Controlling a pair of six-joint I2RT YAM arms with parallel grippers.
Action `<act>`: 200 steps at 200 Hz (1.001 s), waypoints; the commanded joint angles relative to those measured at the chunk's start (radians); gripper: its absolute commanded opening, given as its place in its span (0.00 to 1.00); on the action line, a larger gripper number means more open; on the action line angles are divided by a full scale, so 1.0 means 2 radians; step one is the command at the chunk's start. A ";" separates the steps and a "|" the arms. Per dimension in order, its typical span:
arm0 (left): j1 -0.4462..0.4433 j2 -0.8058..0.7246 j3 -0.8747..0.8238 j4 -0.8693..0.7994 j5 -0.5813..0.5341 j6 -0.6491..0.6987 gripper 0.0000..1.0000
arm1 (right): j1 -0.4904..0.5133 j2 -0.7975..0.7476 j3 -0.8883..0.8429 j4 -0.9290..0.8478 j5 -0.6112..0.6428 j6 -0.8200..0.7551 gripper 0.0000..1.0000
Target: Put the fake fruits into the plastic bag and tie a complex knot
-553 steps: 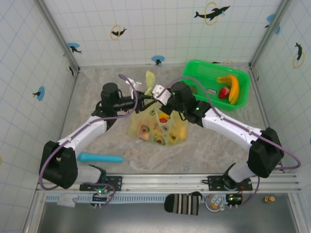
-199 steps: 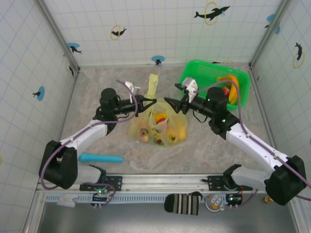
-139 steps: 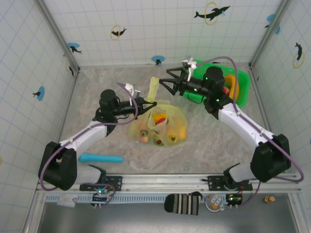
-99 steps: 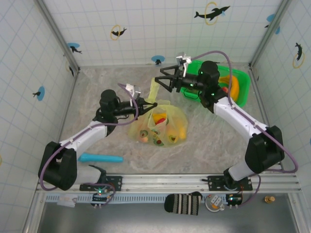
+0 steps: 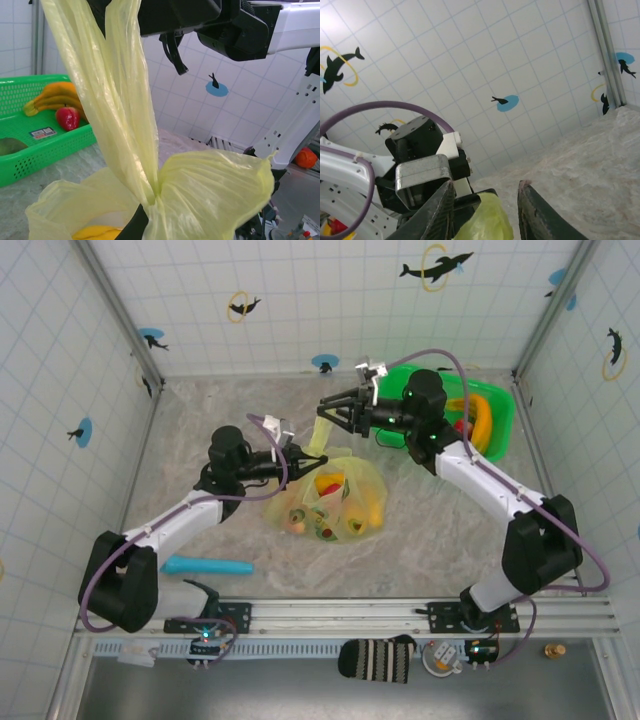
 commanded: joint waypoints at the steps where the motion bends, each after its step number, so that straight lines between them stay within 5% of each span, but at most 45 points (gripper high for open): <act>1: 0.000 -0.006 -0.002 0.011 0.009 0.003 0.06 | -0.001 -0.024 -0.019 0.019 -0.002 -0.003 0.12; 12: 0.000 -0.005 -0.001 0.010 0.006 0.000 0.08 | -0.003 -0.031 -0.024 0.016 0.006 -0.010 0.00; 55: 0.000 0.003 0.001 0.014 -0.005 -0.028 0.15 | -0.023 -0.077 -0.055 0.028 0.069 -0.029 0.00; 101: 0.007 0.009 -0.001 0.024 -0.031 -0.047 0.00 | -0.024 -0.117 -0.094 0.034 0.089 -0.031 0.00; 200: 0.024 0.019 -0.019 0.106 -0.051 -0.120 0.00 | 0.079 -0.229 -0.251 0.001 0.107 -0.152 0.00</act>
